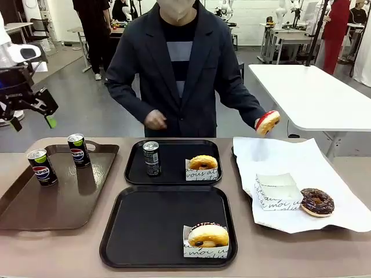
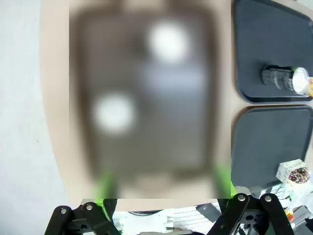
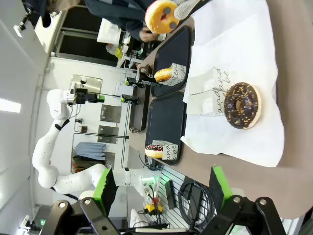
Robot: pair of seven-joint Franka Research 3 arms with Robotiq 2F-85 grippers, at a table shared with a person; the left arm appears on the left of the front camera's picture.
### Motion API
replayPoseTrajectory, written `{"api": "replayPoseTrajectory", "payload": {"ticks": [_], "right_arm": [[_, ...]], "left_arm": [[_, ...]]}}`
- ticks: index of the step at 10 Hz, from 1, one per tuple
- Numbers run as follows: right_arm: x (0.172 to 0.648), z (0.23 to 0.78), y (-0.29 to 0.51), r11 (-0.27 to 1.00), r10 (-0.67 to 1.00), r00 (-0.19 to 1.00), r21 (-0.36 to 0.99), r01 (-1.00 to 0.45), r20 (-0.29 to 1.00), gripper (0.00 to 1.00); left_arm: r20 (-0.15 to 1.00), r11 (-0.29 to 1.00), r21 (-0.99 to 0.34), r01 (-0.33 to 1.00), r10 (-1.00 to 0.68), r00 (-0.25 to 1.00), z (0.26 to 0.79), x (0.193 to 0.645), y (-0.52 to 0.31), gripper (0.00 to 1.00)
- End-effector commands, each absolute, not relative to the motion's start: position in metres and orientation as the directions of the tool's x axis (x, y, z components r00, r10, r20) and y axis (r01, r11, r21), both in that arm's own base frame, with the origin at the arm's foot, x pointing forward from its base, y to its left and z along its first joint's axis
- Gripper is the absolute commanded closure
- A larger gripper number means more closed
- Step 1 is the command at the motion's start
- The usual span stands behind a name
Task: Set up donuts and drinks on trays.
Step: Pick up one Pepsi coke from the Handle tray and place it on the Flat Tray without a Pepsi coke.
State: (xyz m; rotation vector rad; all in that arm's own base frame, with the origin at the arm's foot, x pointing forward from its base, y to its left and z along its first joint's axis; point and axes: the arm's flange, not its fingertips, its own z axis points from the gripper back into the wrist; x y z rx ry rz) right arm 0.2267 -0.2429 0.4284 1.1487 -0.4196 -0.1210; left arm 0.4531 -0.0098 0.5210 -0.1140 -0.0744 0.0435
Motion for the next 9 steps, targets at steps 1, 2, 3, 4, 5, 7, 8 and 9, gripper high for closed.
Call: {"api": "replayPoseTrajectory", "payload": {"ticks": [1, 2, 3, 4, 5, 7, 8, 9], "right_arm": [[0.228, 0.428, -0.244, 0.401, -0.307, 0.909, 0.905, -0.145, 0.282, 0.0], [0.228, 0.428, -0.244, 0.401, -0.307, 0.909, 0.905, -0.145, 0.282, 0.0], [0.228, 0.428, -0.244, 0.401, -0.307, 0.909, 0.905, -0.145, 0.282, 0.0], [0.228, 0.428, -0.244, 0.401, -0.307, 0.909, 0.905, -0.145, 0.282, 0.0], [0.228, 0.428, -0.244, 0.401, -0.307, 0.909, 0.905, -0.145, 0.282, 0.0], [0.228, 0.428, -0.244, 0.401, -0.307, 0.909, 0.905, -0.145, 0.282, 0.0], [0.228, 0.428, -0.244, 0.401, -0.307, 0.909, 0.905, -0.145, 0.282, 0.0], [0.228, 0.428, -0.244, 0.401, -0.307, 0.909, 0.905, -0.145, 0.282, 0.0]], "left_arm": [[0.094, 0.992, -0.117, -0.037, 0.048, 0.994, 0.498, 0.46, 0.013, 0.0], [0.097, 0.994, -0.105, -0.027, 0.037, 0.995, 0.491, 0.472, 0.02, 0.0], [0.086, 0.992, -0.12, -0.029, 0.04, 0.995, 0.483, 0.479, 0.026, 0.0], [0.079, 0.992, -0.118, -0.046, 0.056, 0.995, 0.477, 0.486, 0.03, 0.0], [0.076, 0.991, -0.105, -0.078, 0.086, 0.993, 0.473, 0.483, 0.032, 0.0], [0.069, 0.992, -0.111, -0.063, 0.071, 0.995, 0.471, 0.481, 0.029, 0.0], [0.069, 0.992, -0.111, -0.063, 0.071, 0.995, 0.471, 0.481, 0.029, 0.0], [0.069, 0.992, -0.111, -0.063, 0.071, 0.995, 0.471, 0.481, 0.029, 0.0]]}}
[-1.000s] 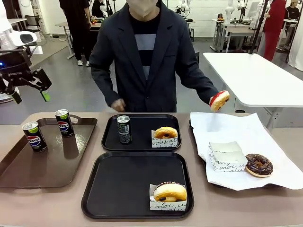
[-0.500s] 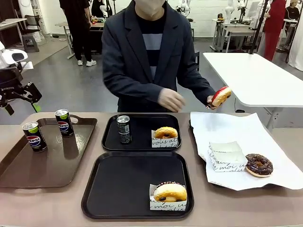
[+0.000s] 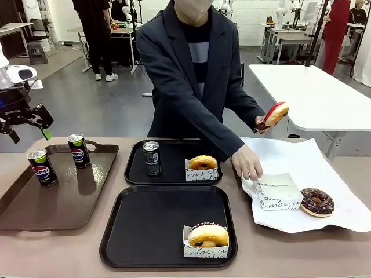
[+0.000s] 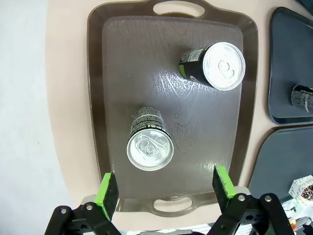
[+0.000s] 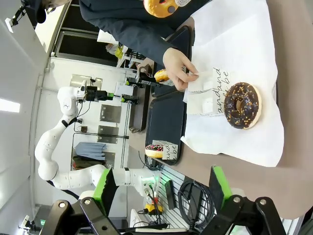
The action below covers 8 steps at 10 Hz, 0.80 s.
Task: Set up donuts and drinks on trays.
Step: Pick up one Pepsi coke from the Handle tray and place it on the Flat Tray without a Pepsi coke.
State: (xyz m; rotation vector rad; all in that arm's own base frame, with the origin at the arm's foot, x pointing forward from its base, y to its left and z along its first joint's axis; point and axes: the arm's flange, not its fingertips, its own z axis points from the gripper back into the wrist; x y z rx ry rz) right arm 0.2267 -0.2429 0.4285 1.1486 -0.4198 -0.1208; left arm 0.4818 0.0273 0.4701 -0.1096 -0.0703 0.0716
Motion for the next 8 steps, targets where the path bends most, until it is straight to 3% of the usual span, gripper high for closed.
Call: {"api": "replayPoseTrajectory", "payload": {"ticks": [1, 8], "right_arm": [[0.228, 0.428, -0.244, 0.401, -0.307, 0.909, 0.905, -0.145, 0.282, 0.0], [0.228, 0.428, -0.244, 0.401, -0.307, 0.909, 0.905, -0.145, 0.282, 0.0]], "left_arm": [[0.069, 0.992, -0.111, -0.063, 0.071, 0.995, 0.471, 0.481, 0.029, 0.0], [0.102, 0.999, -0.032, -0.001, 0.004, 0.995, 0.45, 0.488, 0.032, 0.0]]}}
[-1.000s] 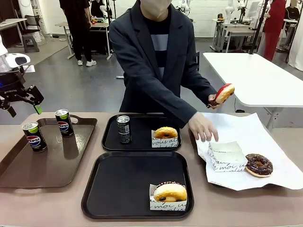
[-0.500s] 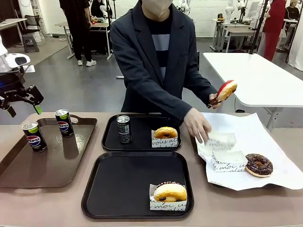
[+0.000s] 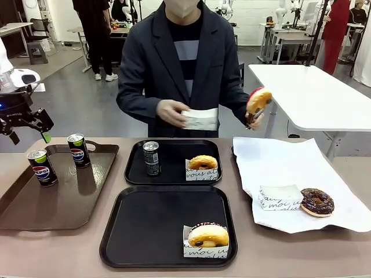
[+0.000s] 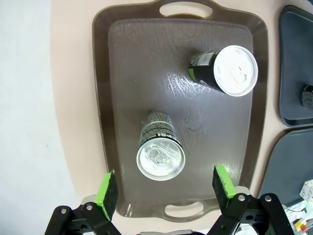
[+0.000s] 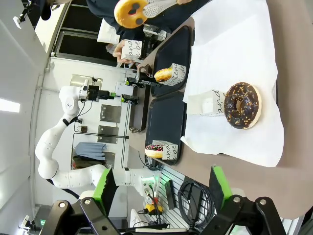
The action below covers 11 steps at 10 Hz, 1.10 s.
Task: Set up donuts and drinks on trays.
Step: Pick up one Pepsi coke from the Handle tray and place it on the Flat Tray without a Pepsi coke.
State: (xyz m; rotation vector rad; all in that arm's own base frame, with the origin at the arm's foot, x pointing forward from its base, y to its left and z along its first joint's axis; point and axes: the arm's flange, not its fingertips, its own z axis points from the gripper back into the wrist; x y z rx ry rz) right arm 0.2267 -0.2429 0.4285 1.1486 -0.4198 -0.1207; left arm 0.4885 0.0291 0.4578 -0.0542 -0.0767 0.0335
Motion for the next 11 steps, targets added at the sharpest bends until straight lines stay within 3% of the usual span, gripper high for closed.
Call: {"api": "replayPoseTrajectory", "payload": {"ticks": [1, 11], "right_arm": [[0.228, 0.428, -0.244, 0.401, -0.307, 0.909, 0.905, -0.145, 0.282, 0.0], [0.228, 0.428, -0.244, 0.401, -0.307, 0.909, 0.905, -0.145, 0.282, 0.0]], "left_arm": [[0.104, 1.0, -0.018, 0.013, -0.011, 0.994, 0.445, 0.485, 0.032, 0.0], [0.067, 0.999, -0.026, 0.029, -0.027, 0.997, 0.397, 0.488, 0.02, 0.0]]}}
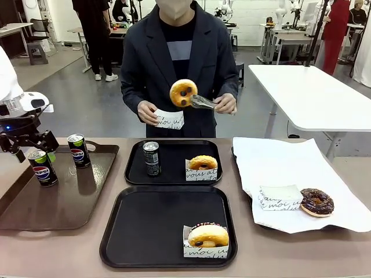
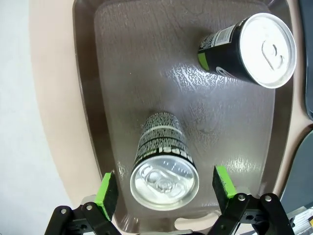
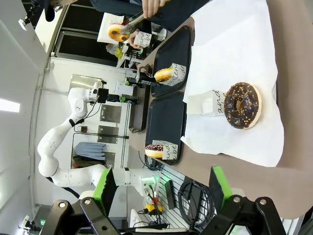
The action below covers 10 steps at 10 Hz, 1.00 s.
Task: Set up donuts and drinks on trays.
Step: Pick up one Pepsi coke from the Handle tray and place it on the Flat Tray without a Pepsi coke.
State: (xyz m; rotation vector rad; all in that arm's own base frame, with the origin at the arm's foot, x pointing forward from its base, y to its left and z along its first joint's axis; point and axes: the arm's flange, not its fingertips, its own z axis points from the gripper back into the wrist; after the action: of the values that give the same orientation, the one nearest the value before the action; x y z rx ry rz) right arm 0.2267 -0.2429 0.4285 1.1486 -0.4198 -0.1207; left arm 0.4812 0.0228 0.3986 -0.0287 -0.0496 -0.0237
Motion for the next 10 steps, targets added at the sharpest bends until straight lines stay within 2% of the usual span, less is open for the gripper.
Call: {"api": "replayPoseTrajectory", "payload": {"ticks": [1, 4, 10], "right_arm": [[0.228, 0.428, -0.244, 0.401, -0.307, 0.909, 0.905, -0.145, 0.282, 0.0], [0.228, 0.428, -0.244, 0.401, -0.307, 0.909, 0.905, -0.145, 0.282, 0.0], [0.228, 0.428, -0.244, 0.401, -0.307, 0.909, 0.905, -0.145, 0.282, 0.0]], "left_arm": [[0.071, 0.999, -0.031, 0.023, -0.021, 0.997, 0.393, 0.491, 0.019, 0.0], [0.046, 0.999, -0.038, 0.007, -0.005, 0.999, 0.383, 0.505, 0.019, 0.0], [0.009, 0.998, -0.054, 0.008, -0.007, 1.0, 0.382, 0.501, 0.018, 0.0]]}}
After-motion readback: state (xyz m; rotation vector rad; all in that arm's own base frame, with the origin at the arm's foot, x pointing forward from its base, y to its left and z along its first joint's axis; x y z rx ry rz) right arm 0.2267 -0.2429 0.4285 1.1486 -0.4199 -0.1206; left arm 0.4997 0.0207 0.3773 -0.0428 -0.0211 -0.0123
